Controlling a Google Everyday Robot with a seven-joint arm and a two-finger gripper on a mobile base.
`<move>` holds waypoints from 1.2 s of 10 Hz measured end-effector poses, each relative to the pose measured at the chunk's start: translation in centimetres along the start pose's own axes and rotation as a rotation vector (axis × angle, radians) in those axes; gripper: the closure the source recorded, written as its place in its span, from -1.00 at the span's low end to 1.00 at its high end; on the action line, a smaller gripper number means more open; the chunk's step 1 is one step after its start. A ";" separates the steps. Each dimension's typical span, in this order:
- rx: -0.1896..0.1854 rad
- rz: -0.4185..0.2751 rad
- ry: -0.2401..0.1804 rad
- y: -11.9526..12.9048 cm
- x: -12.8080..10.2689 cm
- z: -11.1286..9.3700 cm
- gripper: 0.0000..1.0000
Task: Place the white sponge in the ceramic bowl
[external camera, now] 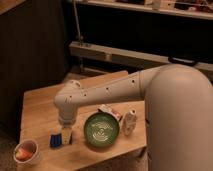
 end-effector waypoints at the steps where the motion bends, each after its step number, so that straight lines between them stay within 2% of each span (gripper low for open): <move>1: 0.000 -0.004 -0.002 0.3 0.1 0.3 -0.60; 3: 0.011 -0.011 0.006 0.4 -0.3 0.5 -0.60; 10: 0.011 -0.016 0.003 0.4 -0.4 0.5 -0.60; 12: 0.016 -0.097 -0.025 -0.4 -1.5 1.1 -0.60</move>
